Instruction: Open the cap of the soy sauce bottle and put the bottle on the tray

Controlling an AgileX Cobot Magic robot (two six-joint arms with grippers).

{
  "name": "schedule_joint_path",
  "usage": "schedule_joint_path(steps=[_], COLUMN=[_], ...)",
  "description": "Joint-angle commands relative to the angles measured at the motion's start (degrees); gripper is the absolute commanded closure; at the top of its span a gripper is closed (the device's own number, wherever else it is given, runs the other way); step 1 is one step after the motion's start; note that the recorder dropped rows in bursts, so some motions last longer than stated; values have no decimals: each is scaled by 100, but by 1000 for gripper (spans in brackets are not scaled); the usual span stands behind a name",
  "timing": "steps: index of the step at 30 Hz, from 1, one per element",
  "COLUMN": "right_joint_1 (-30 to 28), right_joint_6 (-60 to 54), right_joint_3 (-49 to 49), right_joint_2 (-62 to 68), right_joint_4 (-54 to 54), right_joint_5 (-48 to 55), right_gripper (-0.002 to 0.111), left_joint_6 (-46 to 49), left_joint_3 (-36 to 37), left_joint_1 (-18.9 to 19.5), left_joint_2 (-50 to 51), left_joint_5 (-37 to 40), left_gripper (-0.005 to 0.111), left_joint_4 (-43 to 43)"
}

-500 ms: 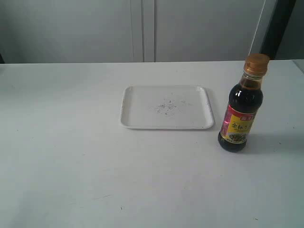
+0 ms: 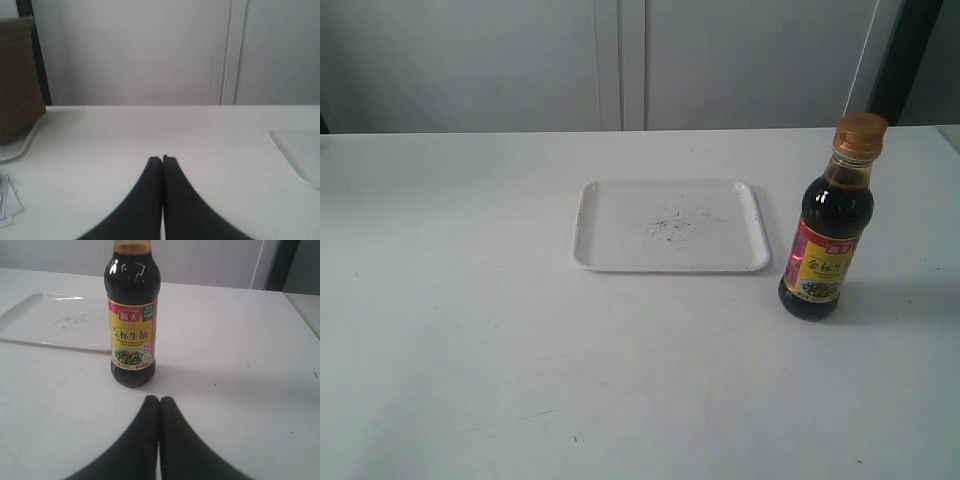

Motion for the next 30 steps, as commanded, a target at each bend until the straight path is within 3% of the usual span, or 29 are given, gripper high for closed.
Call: schedule_joint_path(steps=[1,6,9,14,22,30], right_joint_1=[-30,-30,-30,-30,-30,-30], right_joint_6=[40,40,40,40,40,40], right_joint_3=[8,8,8,8,8,8], right_joint_2=[-36,-36,-36,-36,-36,-36], right_joint_4=[4,4,4,4,4,4], right_joint_5=[-51,-51,-51,-51,-51,-51], right_gripper=[108,108,108,108,108,108], left_joint_6=[-298,-539,-1217,-2969,-3904,-4212], left_joint_3=[20,-348,-761,-1233,-1999,-2564], left_joint_1=[19,19,19,19,19,19], left_joint_2=[-23,168,910,2485,4268,5474], left_joint_5=[-712,-989,-1194,-2226,-3202,-3754], left_gripper=[107,107,107,107,107,107], left_joint_4=[-36,108,1004,3086,4455,5191])
